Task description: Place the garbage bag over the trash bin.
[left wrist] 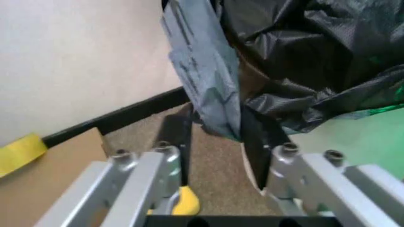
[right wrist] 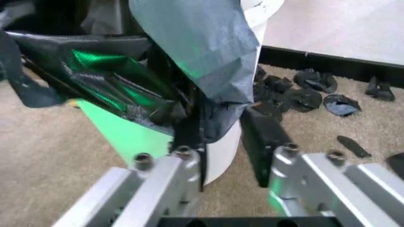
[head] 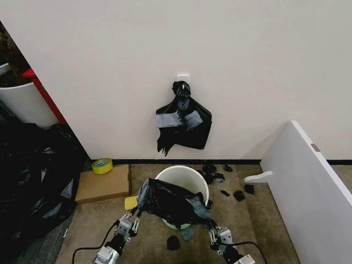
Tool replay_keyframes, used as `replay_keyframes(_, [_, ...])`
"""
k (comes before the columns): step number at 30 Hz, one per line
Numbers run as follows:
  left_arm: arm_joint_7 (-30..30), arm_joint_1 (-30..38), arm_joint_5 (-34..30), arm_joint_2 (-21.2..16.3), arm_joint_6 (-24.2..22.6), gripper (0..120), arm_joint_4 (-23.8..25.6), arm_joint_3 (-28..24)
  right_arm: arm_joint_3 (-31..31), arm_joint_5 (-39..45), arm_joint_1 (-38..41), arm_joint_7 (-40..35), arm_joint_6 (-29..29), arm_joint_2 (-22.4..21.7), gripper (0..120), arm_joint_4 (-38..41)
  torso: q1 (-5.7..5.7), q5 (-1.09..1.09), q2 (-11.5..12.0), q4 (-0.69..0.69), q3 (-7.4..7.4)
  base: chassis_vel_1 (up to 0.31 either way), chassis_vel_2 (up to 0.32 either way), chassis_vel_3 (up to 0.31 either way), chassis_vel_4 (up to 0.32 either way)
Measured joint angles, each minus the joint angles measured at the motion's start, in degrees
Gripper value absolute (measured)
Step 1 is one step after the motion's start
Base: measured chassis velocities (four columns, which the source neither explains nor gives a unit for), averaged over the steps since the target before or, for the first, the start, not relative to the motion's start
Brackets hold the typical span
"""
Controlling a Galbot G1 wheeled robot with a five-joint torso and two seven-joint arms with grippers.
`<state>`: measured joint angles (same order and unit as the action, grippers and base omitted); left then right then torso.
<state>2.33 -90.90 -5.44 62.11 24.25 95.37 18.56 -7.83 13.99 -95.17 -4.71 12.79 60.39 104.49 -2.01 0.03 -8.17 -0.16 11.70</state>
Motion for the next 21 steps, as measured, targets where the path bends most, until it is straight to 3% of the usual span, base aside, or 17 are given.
replay_keyframes(3, [-1.5,-0.9,-0.4,-1.9,-1.4,48,2.1,-0.1,-0.8,1.1,-0.6,2.2,2.5,-1.5,36,-0.1,0.00,0.00,0.0,0.01,0.00,0.000,0.000,0.000,0.000])
replay_keyframes(5, [-1.6,-1.0,-0.3,-2.2,-1.5,52,2.4,0.1,-1.0,1.1,-0.7,2.7,3.2,-1.8,38,-0.3,0.00,-0.01,0.0,0.00,0.00,0.000,0.000,0.000,0.000])
replay_keyframes(8, [-1.2,-1.9,-0.1,-4.4,-1.1,64,3.9,0.9,-1.9,1.1,-1.5,6.8,7.9,-3.3,51,-1.6,0.00,0.01,0.0,0.01,0.00,0.000,0.000,0.000,0.000])
replay_keyframes(15, [9.5,-3.8,-0.9,-7.8,4.3,87,5.8,4.4,-4.6,1.3,-2.4,19.1,17.4,-5.1,73,-3.9,0.00,0.02,0.0,0.00,0.00,0.000,0.000,0.000,0.000])
replay_keyframes(17, [16.5,-4.1,-3.4,-8.1,6.8,97,6.5,5.1,-6.8,1.9,-2.4,25.1,20.2,-5.2,85,-3.9,0.00,0.01,0.0,0.01,0.00,0.000,0.000,0.000,0.000])
replay_keyframes(21, [21.1,-3.7,-5.9,-7.5,8.6,100,6.8,5.3,-8.3,3.8,-2.5,28.2,21.0,-5.2,95,-1.9,0.00,0.01,0.0,0.00,0.00,0.000,0.000,0.000,0.000])
